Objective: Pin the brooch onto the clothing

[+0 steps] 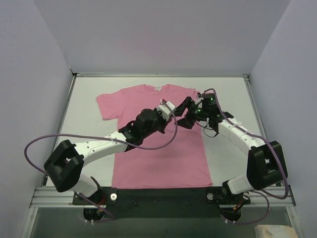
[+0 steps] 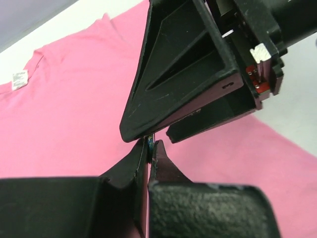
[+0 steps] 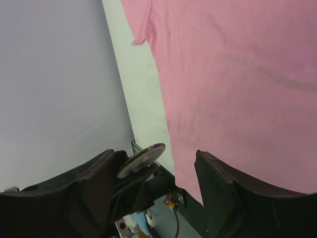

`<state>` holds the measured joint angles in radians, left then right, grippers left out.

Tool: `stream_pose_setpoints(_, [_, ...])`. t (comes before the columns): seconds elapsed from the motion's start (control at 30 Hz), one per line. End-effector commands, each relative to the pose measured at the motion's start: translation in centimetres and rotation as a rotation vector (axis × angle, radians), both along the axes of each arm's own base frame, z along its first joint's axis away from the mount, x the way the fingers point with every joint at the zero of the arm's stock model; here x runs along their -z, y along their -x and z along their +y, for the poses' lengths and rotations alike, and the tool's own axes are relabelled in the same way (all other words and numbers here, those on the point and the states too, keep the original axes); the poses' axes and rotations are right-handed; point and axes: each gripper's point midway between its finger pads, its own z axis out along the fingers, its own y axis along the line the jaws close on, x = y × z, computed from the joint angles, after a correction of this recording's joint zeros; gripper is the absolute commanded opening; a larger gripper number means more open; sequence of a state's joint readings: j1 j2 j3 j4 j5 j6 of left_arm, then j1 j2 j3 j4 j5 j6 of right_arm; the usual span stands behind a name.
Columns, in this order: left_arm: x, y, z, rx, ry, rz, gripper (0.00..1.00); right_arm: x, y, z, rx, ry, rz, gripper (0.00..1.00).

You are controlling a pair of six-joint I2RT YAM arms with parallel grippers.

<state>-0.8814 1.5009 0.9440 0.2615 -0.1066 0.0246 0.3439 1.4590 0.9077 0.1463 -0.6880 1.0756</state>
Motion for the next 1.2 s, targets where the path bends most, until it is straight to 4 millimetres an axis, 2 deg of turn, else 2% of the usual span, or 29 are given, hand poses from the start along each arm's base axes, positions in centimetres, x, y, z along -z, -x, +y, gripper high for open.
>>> stream_pose_setpoints(0.0, [-2.4,-1.2,2.6,-0.056,0.129,0.041,0.0,-5.9,0.2,-1.0,-0.047,-0.015,-0.244,0.66])
stream_pose_setpoints(0.03, [-2.4,-1.1,2.8,-0.049,0.142,0.053,0.0,-7.1,0.3,-1.2,-0.048,-0.023,-0.292,0.67])
stream_pose_setpoints(0.1, [-3.6,-0.8,3.1,-0.019,0.2,0.071,0.0,-8.1,0.3,-1.5,-0.049,-0.038,-0.343,0.68])
stream_pose_setpoints(0.13, [-3.9,-0.6,3.2,-0.011,0.219,0.076,0.0,-9.6,0.5,-1.5,-0.06,-0.067,-0.401,0.68])
stream_pose_setpoints(0.2, [-4.9,-0.1,3.4,0.025,0.273,0.095,0.0,-10.2,0.7,-1.7,-0.062,-0.093,-0.443,0.71])
stream_pose_setpoints(0.23, [-5.2,0.0,3.6,0.033,0.293,0.101,0.0,-11.7,0.9,-1.9,-0.067,-0.125,-0.5,0.73])
stream_pose_setpoints(0.27, [-5.3,0.7,3.4,0.069,0.319,0.126,0.0,-11.7,1.2,-2.0,-0.069,-0.137,-0.515,0.91])
stream_pose_setpoints(0.3, [-6.1,0.6,3.8,0.072,0.346,0.118,0.0,-13.6,1.3,-2.2,-0.067,-0.167,-0.599,0.92])
stream_pose_setpoints(0.37, [-6.5,1.1,3.8,0.103,0.381,0.142,0.0,-14.5,1.9,-2.3,-0.074,-0.19,-0.647,0.99])
stream_pose_setpoints(0.5, [-8.1,2.7,3.4,0.216,0.453,0.17,0.0,-15.8,2.9,-2.1,-0.128,-0.195,-0.74,0.99])
stream_pose_setpoints(0.57, [-9.4,3.3,3.5,0.254,0.499,0.166,0.0,-16.0,3.5,-1.8,-0.165,-0.209,-0.764,0.99])
stream_pose_setpoints(0.73, [-11.3,4.9,3.7,0.359,0.588,0.187,0.0,-16.8,4.4,-1.4,-0.213,-0.234,-0.827,0.97])
stream_pose_setpoints(0.77, [-12.4,5.1,4.0,0.367,0.63,0.177,0.0,-16.9,4.5,-1.2,-0.22,-0.238,-0.833,0.97])
stream_pose_setpoints(0.83, [-12.9,5.5,4.3,0.38,0.667,0.174,0.0,-17.3,4.7,-1.0,-0.219,-0.25,-0.854,0.95])
stream_pose_setpoints(0.87, [-14.0,5.8,4.5,0.392,0.705,0.154,0.0,-17.5,4.9,-0.9,-0.222,-0.256,-0.863,0.95])
stream_pose_setpoints(1.0, [-14.8,6.2,4.5,0.407,0.748,0.162,0.0,-18.4,5.6,0.1,-0.243,-0.292,-0.899,0.91])
stream_pose_setpoints(1.17, [-15.2,6.7,4.1,0.455,0.757,0.193,0.0,-18.4,5.8,1.5,-0.277,-0.307,-0.893,0.87])
